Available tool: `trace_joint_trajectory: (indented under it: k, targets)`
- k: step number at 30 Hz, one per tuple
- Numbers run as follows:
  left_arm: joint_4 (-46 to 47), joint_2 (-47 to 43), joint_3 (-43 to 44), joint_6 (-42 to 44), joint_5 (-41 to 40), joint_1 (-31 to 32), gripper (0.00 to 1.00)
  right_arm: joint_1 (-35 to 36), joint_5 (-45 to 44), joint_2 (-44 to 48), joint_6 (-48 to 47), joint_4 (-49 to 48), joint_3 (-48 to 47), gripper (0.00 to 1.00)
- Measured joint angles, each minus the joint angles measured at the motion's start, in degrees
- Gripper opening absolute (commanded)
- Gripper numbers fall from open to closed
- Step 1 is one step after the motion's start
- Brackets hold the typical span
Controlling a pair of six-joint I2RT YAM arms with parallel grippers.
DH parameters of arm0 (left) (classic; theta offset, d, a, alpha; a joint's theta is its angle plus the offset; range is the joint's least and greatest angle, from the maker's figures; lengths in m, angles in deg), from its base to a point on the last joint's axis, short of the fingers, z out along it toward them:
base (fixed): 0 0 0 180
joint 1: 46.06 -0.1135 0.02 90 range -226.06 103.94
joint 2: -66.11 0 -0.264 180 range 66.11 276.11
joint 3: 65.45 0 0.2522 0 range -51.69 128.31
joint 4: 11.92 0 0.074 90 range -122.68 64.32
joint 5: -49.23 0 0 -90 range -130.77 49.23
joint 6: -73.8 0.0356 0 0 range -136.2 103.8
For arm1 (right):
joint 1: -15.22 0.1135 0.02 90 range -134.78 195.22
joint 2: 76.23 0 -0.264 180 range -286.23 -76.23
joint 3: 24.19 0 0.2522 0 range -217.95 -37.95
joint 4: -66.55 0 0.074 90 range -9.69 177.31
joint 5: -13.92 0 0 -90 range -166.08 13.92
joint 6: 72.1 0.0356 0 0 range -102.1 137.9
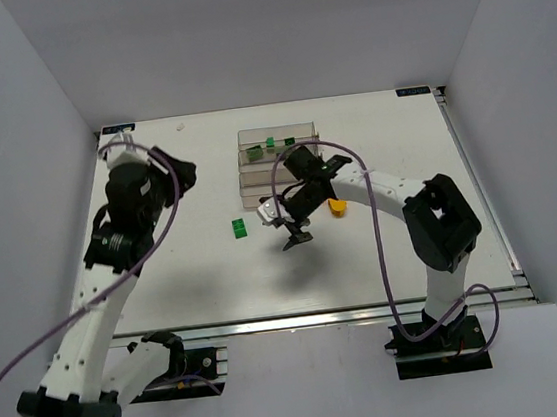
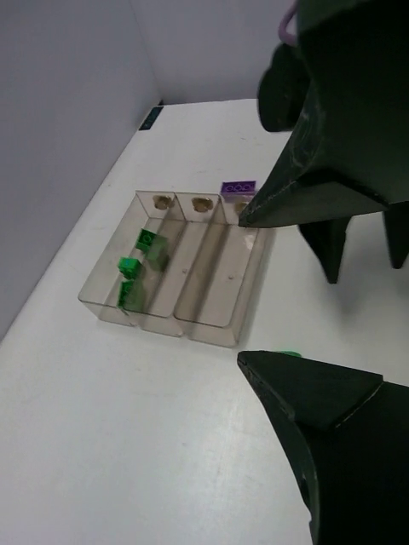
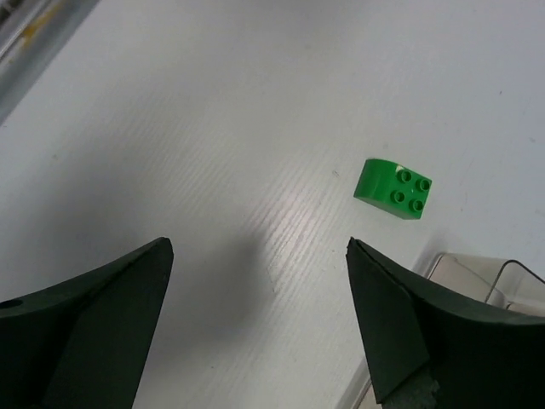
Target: Sort the legos into containers by color
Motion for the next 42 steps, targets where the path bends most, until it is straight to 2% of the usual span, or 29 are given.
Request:
trace_joint_trajectory:
  k: [2,3,5,6,8,9,11,12,14,16,18,20,21,22,31,38,41,42]
  targets:
    - [-1.99,-5.55,-5.66,-2.51,-1.25,0.11,0.7,1.68,-3.98,-0.63,2.58,-1.53,-1.49,0.81]
    - [-3.63,-8.37,-8.59,-4.0,-1.88,0.15,0.7,2.58,-6.14,-1.53,4.87,-2.05,-3.41,0.64]
    - [-7.06,-12.55,-13.7,-6.75,-2.93,0.22,0.69,4.22,-9.97,-4.5,9.22,-1.7,-9.53,0.12]
    - [-8.83,-14.1,-15.39,-7.87,-3.43,0.24,0.69,5.05,-12.39,-6.47,12.96,-1.81,-13.46,0.0]
    - [-12.39,-17.14,-17.27,-9.86,-4.57,0.24,0.69,6.64,-17.4,-10.6,22.05,-1.09,-21.49,0.0]
    - [-13.81,-18.43,-17.33,-10.58,-5.25,0.24,0.69,7.19,-19.34,-12.48,26.97,-0.52,-25.09,0.04]
    - [-15.17,-20.72,-17.03,-11.58,-6.75,0.24,0.69,8.07,-21.99,-15.98,36.46,1.11,-31.34,0.21]
    - [-16.11,-21.59,-16.5,-11.93,-7.54,0.24,0.69,8.5,-22.93,-17.16,40.96,1.99,-33.29,0.36]
    - [-17.38,-22.73,-15.32,-12.46,-8.81,0.24,0.69,9.09,-24.35,-17.38,48.94,3.08,-32.87,0.45]
    - [-18.38,-23.52,-14.64,-12.83,-9.94,0.24,0.69,9.9,-25.77,-15.5,55.58,3.1,-28.5,0.6]
    - [-20.0,-24.41,-14.62,-13.25,-10.97,0.24,0.69,10.69,-28.92,-13.97,62.62,3.76,-24.41,0.71]
    - [-21.92,-25.59,-14.64,-13.68,-11.78,0.24,0.69,11.82,-33.11,-13.81,68.87,4.22,-23.15,0.76]
    - [-22.75,-26.23,-14.67,-13.81,-12.15,0.31,0.69,12.48,-35.23,-13.84,71.97,4.33,-23.08,0.85]
    - [-23.54,-26.99,-14.69,-13.97,-12.46,0.44,0.69,13.05,-37.05,-13.86,74.71,4.28,-23.1,0.89]
    - [-28.5,-28.46,-14.62,-14.43,-12.87,1.14,0.68,16.15,-47.17,-18.03,91.19,2.14,-28.7,0.87]
    - [-31.21,-31.23,-14.1,-15.89,-12.85,1.16,0.66,15.67,-55.39,-27.34,95.89,-0.13,-35.17,0.82]
    - [-32.81,-32.57,-13.25,-16.61,-12.81,1.18,0.66,15.23,-57.68,-29.2,96.72,-0.52,-35.71,0.78]
    - [-33.46,-33.0,-12.94,-16.81,-12.79,1.16,0.65,15.13,-57.9,-29.31,97.04,-0.7,-36.09,0.74]
